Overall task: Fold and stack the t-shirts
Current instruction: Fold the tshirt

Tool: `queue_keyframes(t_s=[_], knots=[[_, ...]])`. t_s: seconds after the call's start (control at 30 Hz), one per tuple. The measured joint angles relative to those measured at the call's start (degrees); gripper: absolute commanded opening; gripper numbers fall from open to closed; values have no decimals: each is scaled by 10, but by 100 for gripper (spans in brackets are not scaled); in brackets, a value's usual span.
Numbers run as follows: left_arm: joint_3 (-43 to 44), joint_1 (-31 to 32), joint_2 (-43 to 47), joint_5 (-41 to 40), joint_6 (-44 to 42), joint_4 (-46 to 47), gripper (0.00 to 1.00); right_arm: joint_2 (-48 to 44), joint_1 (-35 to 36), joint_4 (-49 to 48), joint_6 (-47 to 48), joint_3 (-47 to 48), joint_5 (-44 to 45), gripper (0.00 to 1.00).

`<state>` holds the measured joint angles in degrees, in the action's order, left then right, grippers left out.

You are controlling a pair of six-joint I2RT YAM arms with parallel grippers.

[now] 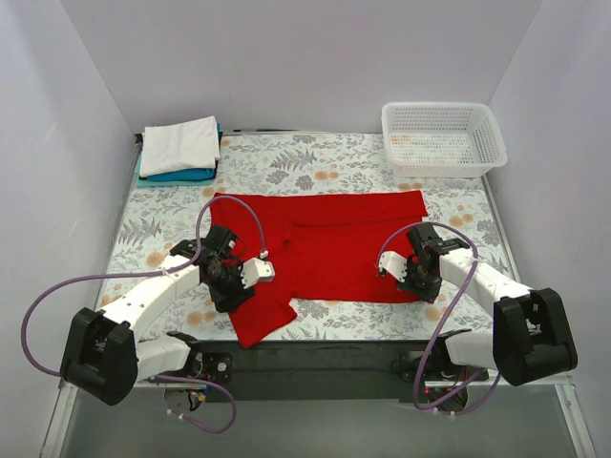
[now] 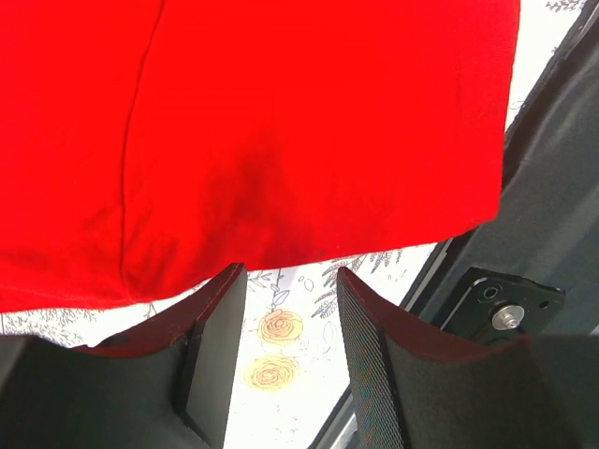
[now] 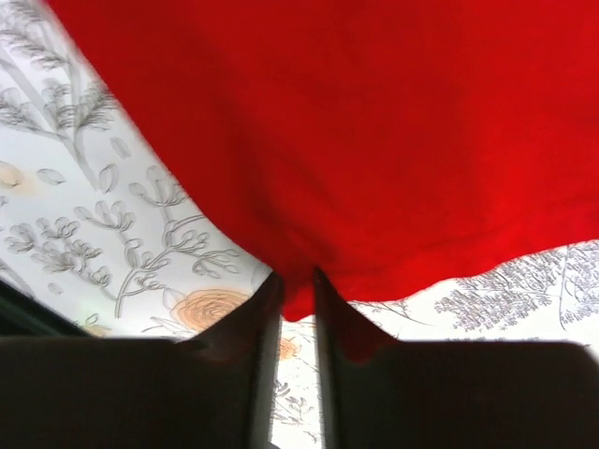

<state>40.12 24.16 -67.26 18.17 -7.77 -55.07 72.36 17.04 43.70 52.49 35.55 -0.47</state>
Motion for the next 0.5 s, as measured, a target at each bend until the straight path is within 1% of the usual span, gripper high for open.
queue_keyframes(t_s=[0.1,0.5], knots=[[-2,15,-4,-8,0,5,43,-3,2,-17,-1,-3,13,2],[-60,80,-19,-65,2,54,43,-5,3,-22,-10,-5,23,1]])
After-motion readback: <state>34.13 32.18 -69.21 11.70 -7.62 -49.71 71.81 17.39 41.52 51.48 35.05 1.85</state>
